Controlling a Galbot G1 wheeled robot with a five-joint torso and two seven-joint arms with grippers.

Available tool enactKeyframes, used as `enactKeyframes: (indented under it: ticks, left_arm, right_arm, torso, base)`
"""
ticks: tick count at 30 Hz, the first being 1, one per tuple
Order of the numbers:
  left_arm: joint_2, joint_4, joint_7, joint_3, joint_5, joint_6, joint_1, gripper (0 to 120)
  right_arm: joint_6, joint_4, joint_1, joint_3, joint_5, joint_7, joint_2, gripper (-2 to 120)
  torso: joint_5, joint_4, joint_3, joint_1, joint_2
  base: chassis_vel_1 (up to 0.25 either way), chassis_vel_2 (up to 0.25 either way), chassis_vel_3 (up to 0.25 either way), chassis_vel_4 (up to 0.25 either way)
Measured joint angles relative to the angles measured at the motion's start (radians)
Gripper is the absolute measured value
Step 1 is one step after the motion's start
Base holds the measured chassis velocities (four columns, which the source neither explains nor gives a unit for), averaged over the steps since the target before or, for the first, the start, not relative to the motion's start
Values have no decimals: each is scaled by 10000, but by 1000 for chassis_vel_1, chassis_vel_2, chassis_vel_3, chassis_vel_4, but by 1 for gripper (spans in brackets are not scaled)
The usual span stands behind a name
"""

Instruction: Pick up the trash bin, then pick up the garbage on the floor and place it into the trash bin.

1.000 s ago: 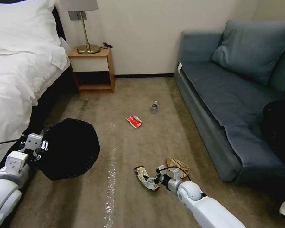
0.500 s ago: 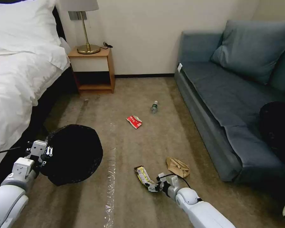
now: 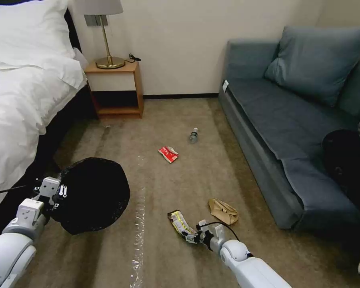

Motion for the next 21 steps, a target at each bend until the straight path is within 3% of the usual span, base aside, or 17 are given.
enactKeyframes:
  ticks: [2,3,11,14,19,21]
  left_arm:
    - [-11,-8,3,2,2,-1,9,5]
    - [-27,-27,3,2,7,-6,24,5]
    - [-35,-103,12,-22,10,-17,99,5]
    - [-48,-114,24,-30,19,-42,122,5]
    - [-19,-109,25,-31,17,-45,94,5]
    - [3,-87,28,-31,11,-45,80,5]
  right_arm:
    - [12,28,-42,11,-5,-31,2,76]
    - [22,72,-98,52,-1,-43,-27,67]
    - [23,253,-346,198,-116,-146,-37,43]
    - [22,316,-468,258,-222,-157,9,25]
    - [20,320,-485,286,-248,-155,14,13]
    - [15,323,-484,302,-244,-157,13,2]
  torso:
    - [6,3,0,0,0]
    - [10,7,0,0,0]
    - [11,6,1,0,-1]
    - [9,8,2,0,-1]
    - [8,6,2,0,-1]
    - [11,8,3,0,-1]
  base:
    - [0,0,0,0]
    - [0,0,0,0]
    - [0,0,0,0]
    - [0,0,0,0]
    - [0,0,0,0]
    - [0,0,0,0]
